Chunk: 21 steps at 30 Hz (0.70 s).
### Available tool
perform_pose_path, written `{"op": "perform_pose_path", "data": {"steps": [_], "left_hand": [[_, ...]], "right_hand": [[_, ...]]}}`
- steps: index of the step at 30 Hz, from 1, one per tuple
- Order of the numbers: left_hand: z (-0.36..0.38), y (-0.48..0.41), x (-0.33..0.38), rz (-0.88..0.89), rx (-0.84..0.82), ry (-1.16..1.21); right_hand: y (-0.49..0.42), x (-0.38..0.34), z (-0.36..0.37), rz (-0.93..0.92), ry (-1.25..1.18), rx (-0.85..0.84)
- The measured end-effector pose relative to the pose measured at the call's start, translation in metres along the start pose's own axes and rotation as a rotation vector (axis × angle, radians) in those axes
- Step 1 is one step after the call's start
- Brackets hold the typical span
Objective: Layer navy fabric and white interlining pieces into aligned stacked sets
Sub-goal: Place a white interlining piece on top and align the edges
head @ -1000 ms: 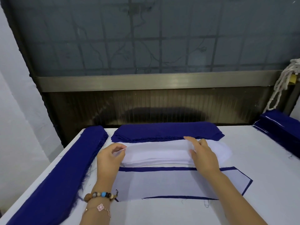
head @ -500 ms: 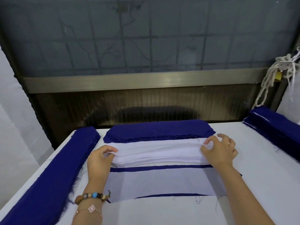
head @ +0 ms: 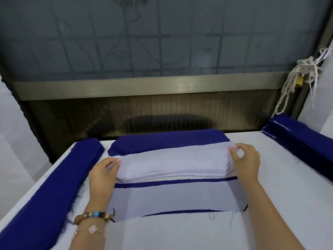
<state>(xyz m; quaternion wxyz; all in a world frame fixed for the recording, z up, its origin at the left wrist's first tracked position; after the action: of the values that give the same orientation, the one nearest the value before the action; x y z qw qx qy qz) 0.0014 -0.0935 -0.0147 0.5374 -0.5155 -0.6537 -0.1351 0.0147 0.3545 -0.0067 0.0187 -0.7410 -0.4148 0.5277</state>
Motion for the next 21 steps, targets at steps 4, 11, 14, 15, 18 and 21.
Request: {"op": "perform_pose_path", "data": {"steps": [4,11,14,15,18,21], "left_hand": [[-0.004,0.002,0.004,0.054,0.042,0.011],[-0.009,-0.001,-0.002,-0.035,0.095,0.021],[-0.013,-0.002,-0.003,-0.092,0.13,0.082],[-0.013,-0.003,-0.004,-0.119,0.139,0.1],[-0.016,-0.006,-0.005,-0.178,0.163,0.119],[-0.019,-0.008,-0.003,-0.194,0.191,0.095]], "right_hand": [[0.003,0.006,0.013,0.016,0.044,-0.158],[0.0,0.006,0.008,0.077,-0.148,-0.111],[0.0,0.006,0.007,0.115,-0.218,-0.104],[-0.001,0.006,0.007,0.138,-0.245,-0.111],[-0.004,0.006,0.01,0.214,-0.289,-0.137],[-0.006,0.004,0.011,0.227,-0.285,-0.153]]}}
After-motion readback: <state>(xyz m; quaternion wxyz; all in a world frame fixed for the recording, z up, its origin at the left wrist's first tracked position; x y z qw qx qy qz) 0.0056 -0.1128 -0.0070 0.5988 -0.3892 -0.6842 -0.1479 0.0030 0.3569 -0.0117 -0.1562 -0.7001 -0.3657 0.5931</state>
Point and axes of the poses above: each hand's wrist, its own y-axis away from the middle knuckle, its own z-axis out of the palm, x = y × z, the point moved 6 cm from there along -y, towards the middle knuckle, and after that the axes turned 3 degrees about x, right-handed, at the moved point
